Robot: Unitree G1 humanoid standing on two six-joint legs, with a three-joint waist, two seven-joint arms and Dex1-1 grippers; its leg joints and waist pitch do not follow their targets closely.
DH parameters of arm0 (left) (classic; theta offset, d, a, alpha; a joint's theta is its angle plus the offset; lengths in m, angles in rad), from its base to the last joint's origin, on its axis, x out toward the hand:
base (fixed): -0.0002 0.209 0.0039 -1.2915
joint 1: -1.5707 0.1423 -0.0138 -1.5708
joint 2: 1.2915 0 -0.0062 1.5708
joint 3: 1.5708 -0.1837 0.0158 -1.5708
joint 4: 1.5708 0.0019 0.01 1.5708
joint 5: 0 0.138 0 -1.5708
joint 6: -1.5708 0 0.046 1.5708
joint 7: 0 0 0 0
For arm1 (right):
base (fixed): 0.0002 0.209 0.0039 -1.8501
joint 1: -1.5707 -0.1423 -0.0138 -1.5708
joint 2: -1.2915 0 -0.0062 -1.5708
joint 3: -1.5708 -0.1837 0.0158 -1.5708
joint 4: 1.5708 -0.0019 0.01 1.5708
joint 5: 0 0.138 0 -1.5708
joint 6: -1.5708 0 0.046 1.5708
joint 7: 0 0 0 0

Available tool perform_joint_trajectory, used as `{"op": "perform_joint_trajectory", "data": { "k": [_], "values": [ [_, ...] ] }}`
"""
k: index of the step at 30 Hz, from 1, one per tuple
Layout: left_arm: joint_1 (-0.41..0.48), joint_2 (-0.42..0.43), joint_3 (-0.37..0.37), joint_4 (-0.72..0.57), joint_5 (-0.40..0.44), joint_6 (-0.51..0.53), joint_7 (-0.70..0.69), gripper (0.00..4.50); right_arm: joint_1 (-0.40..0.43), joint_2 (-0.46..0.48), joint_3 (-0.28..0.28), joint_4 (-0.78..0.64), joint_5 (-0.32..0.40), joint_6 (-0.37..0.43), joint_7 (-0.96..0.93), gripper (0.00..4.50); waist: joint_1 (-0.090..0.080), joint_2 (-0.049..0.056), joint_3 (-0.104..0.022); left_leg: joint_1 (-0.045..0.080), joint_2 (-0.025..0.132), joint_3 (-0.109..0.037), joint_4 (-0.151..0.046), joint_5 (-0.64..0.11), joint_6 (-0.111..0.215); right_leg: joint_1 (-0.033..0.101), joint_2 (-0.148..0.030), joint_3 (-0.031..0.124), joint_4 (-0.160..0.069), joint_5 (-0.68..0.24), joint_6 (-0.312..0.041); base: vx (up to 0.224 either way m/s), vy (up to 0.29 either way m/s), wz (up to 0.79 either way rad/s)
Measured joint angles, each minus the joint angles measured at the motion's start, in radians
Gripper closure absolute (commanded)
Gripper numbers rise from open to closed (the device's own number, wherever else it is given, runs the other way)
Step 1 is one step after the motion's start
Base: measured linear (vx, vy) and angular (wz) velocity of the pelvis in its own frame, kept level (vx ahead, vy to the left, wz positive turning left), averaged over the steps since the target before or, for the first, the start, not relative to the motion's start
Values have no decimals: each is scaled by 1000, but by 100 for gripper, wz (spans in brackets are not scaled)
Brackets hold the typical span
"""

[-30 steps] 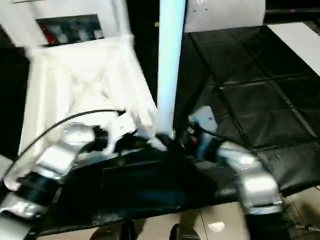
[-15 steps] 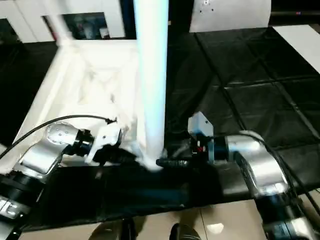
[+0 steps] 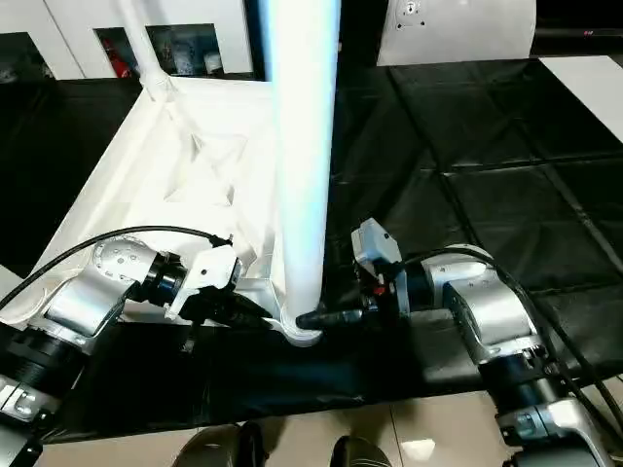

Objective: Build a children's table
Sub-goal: Rotate leg to tighten

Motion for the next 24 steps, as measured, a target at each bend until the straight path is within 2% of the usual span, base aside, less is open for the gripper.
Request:
{"op": "perform_joint_trajectory", "data": {
  "k": [7,12,14,17,20,21,24],
  "values": [
    [-1,-6,-3,0,-1,-4,-13,450,-7,-7,6,-3,8,33,15,253,4,0,0,-1,0,0,1,1,1,-1,0,0,1,0,0,0,0,0],
    [-3,-30,-3,-18,-3,39,5,450,66,-16,-33,-109,45,133,-50,254,19,1,0,0,0,0,1,1,1,0,-1,0,1,0,0,0,0,0],
    [-3,-41,0,-24,5,70,36,450,99,-8,-61,-153,46,168,-111,254,16,1,-1,1,0,0,1,1,1,0,0,1,2,0,0,0,0,0],
    [-6,-70,19,-29,16,139,107,450,129,19,-99,-194,38,206,-228,254,-9,1,-1,3,0,0,1,1,-1,0,0,2,2,2,-1,0,0,0],
    [-13,-116,40,-29,38,218,209,450,142,68,-137,-224,-1,242,-376,254,-49,0,0,6,0,0,0,0,-7,1,0,3,2,4,-1,0,0,0],
    [-18,-144,53,-24,55,247,268,450,144,121,-160,-241,-36,264,-467,254,-65,-1,1,7,0,0,-1,0,-9,0,1,4,2,5,-1,0,0,0],
    [-37,-198,82,-9,86,293,385,450,139,236,-190,-268,-99,301,-668,254,-83,-1,1,8,1,0,-3,1,-10,-1,2,4,2,7,-1,0,0,0]
  ]
}}
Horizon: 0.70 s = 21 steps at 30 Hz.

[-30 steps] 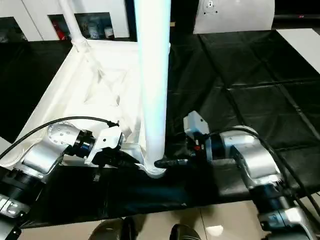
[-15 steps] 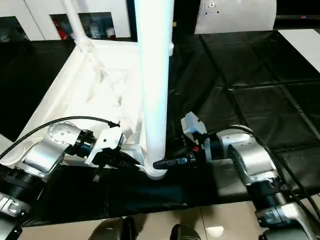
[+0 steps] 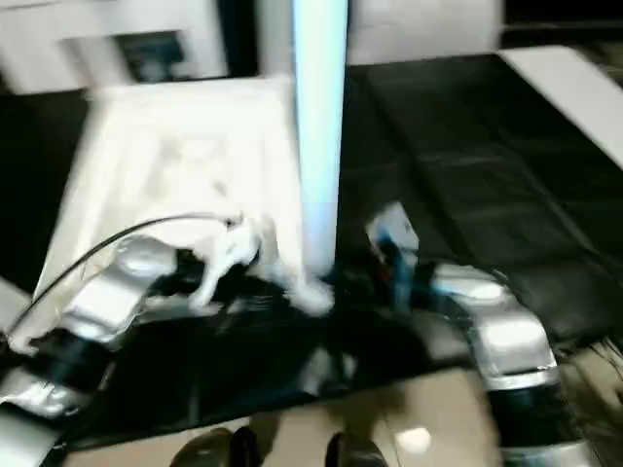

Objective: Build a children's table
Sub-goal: Rotate leg to tighten

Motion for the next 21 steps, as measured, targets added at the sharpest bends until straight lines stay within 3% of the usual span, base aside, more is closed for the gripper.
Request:
{"op": "perform_joint_trajectory", "data": {
  "k": [6,12,14,16,21],
  "values": [
    [-33,-103,33,17,41,74,217,450,-47,201,-22,-31,-94,86,-371,254,-9,1,0,-1,0,0,-5,1,-2,-2,1,0,-4,0,0,0,0,0],
    [-40,-156,44,6,58,118,308,450,-65,325,-45,-42,-149,107,-559,254,-6,1,-1,-3,0,0,-10,3,4,-1,1,0,-15,2,0,0,0,0],
    [-39,-157,40,2,58,119,310,450,-57,325,-45,-52,-150,106,-563,254,-3,1,-1,-3,0,0,-11,2,5,-1,1,-1,-15,2,0,0,0,0],
    [-35,-157,31,-7,58,119,309,450,-42,317,-43,-65,-149,94,-560,198,0,1,-1,-3,0,0,-11,2,5,-1,1,-1,-16,1,0,0,0,0],
    [-8,-118,4,-53,48,103,260,450,15,231,-25,-96,-108,68,-451,142,10,1,-1,-3,0,0,-12,2,5,-2,1,-1,-16,1,0,0,0,0]
  ]
}}
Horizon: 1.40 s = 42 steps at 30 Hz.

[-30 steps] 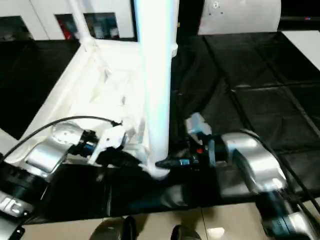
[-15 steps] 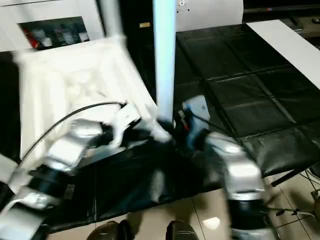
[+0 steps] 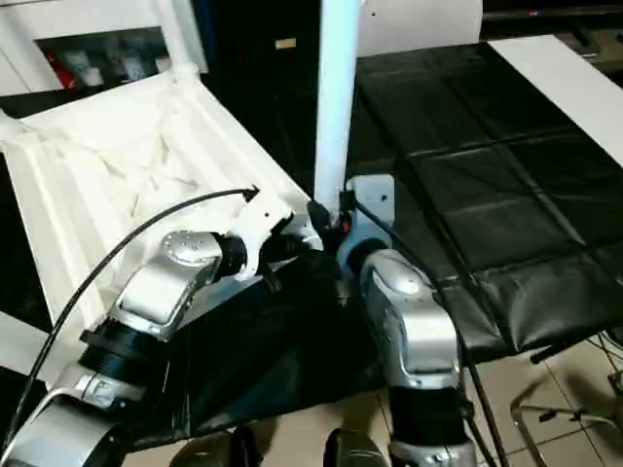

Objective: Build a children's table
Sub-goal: Rotate leg to tighten

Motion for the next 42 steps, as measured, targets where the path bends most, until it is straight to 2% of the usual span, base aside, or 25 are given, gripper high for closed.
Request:
{"op": "perform_joint_trajectory", "data": {
  "k": [2,5,6,9,14,15,18,22,31,32,35,36,41,42],
  "values": [
    [15,23,-11,-15,-8,-20,-35,450,25,-39,6,-1,14,-6,49,137,9,0,0,1,0,0,0,0,0,0,0,0,1,0,0,0,0,0],
    [34,83,-31,-23,-12,-94,-112,450,62,-125,26,-21,24,-32,140,98,16,1,1,1,0,0,0,1,-1,0,0,-1,2,0,0,0,0,0],
    [44,113,-35,-25,-17,-134,-150,450,80,-156,30,-30,24,-50,174,98,19,2,1,2,0,0,-1,1,-1,0,0,-1,2,0,1,0,0,0],
    [60,164,-33,-25,-36,-188,-209,450,112,-198,26,-47,56,-56,244,63,21,2,1,2,0,0,0,1,-5,1,0,0,2,1,2,0,0,0],
    [86,200,-15,-51,-63,-184,-241,450,167,-301,13,-80,104,-61,348,20,20,1,1,1,0,1,1,1,-5,2,0,1,0,2,2,0,0,0],
    [96,208,-7,-66,-71,-177,-244,407,185,-324,14,-82,108,-77,371,8,15,1,1,1,0,1,1,2,-3,1,0,1,1,2,2,0,0,0],
    [122,219,16,-99,-115,-168,-257,389,223,-363,19,-84,108,-86,414,0,11,0,2,1,1,1,-1,2,-2,-1,0,0,1,1,3,0,0,0],
    [137,222,19,-104,-126,-189,-257,351,222,-370,41,-104,109,-85,432,0,14,0,2,0,1,1,-1,2,-2,-1,1,0,1,1,4,0,0,0],
    [150,267,8,-110,-126,-192,-272,351,219,-371,54,-108,110,-128,431,0,15,-1,3,1,1,1,3,2,-2,1,0,0,1,2,3,0,0,0],
    [150,267,7,-109,-124,-196,-269,367,219,-371,54,-108,110,-130,431,0,15,-1,3,1,1,1,3,2,-2,1,0,0,1,2,3,0,0,0],
    [144,257,6,-92,-120,-224,-244,367,214,-371,54,-108,110,-137,431,0,18,-1,3,1,1,1,3,2,-2,2,0,0,2,2,3,0,0,0],
    [139,254,6,-79,-117,-235,-234,396,211,-371,54,-108,112,-139,431,0,19,-1,3,1,1,1,3,2,-2,2,0,0,2,2,3,0,0,0],
    [135,251,5,-63,-120,-256,-235,416,210,-374,54,-108,113,-155,432,0,19,-1,2,1,1,1,5,2,-2,2,0,0,2,3,3,0,0,0],
    [134,251,5,-57,-121,-264,-236,441,210,-376,54,-108,113,-157,432,0,19,-1,2,1,1,1,5,2,-2,3,0,0,2,3,3,0,0,0]
  ]
}}
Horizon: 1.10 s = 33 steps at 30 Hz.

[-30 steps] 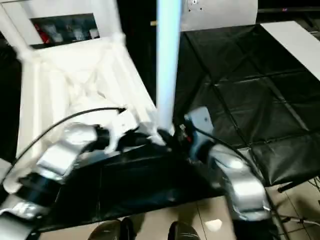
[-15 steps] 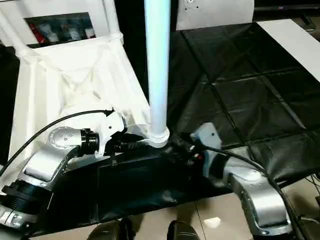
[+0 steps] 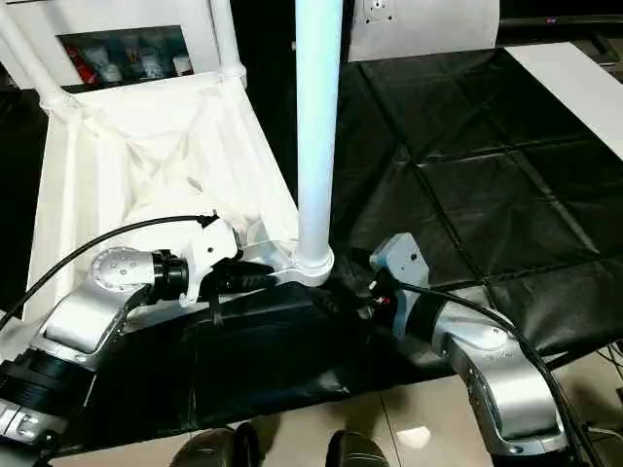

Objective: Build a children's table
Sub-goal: Rotate leg to tighten

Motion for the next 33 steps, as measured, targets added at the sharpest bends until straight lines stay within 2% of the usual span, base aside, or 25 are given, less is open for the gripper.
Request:
{"op": "perform_joint_trajectory", "data": {
  "k": [9,15,16,19,25,26,33],
  "values": [
    [-16,34,-42,15,29,-71,-5,449,0,-13,0,4,0,-12,0,0,1,-1,-1,1,0,0,0,0,0,0,0,0,2,0,0,0,0,0],
    [-19,28,-41,15,28,-54,2,449,-4,-16,0,11,3,-13,1,0,2,-1,-1,1,0,0,2,0,0,1,0,0,4,0,0,0,0,0],
    [-20,28,-41,17,22,-47,2,423,-4,-16,0,11,5,-13,1,0,2,-1,-1,1,0,0,3,0,0,1,0,0,4,0,0,0,0,0],
    [-24,30,-43,24,19,-39,4,397,-5,-18,3,11,9,-13,7,0,2,-1,-1,1,0,0,3,0,0,1,0,0,4,0,0,0,0,0],
    [-30,31,-43,36,34,-55,8,393,-4,-28,20,11,18,-13,22,0,1,-1,-1,1,0,0,4,1,1,1,0,0,4,2,0,0,0,0],
    [-30,31,-43,37,34,-54,8,421,-4,-28,20,11,18,-13,22,0,1,-1,-1,1,0,0,4,1,1,1,0,0,4,2,0,0,0,0],
    [-30,32,-45,37,23,-49,3,447,-3,-35,23,11,21,-13,22,0,2,-1,-1,1,0,0,5,1,1,1,0,0,5,2,-1,0,0,0]
  ]
}}
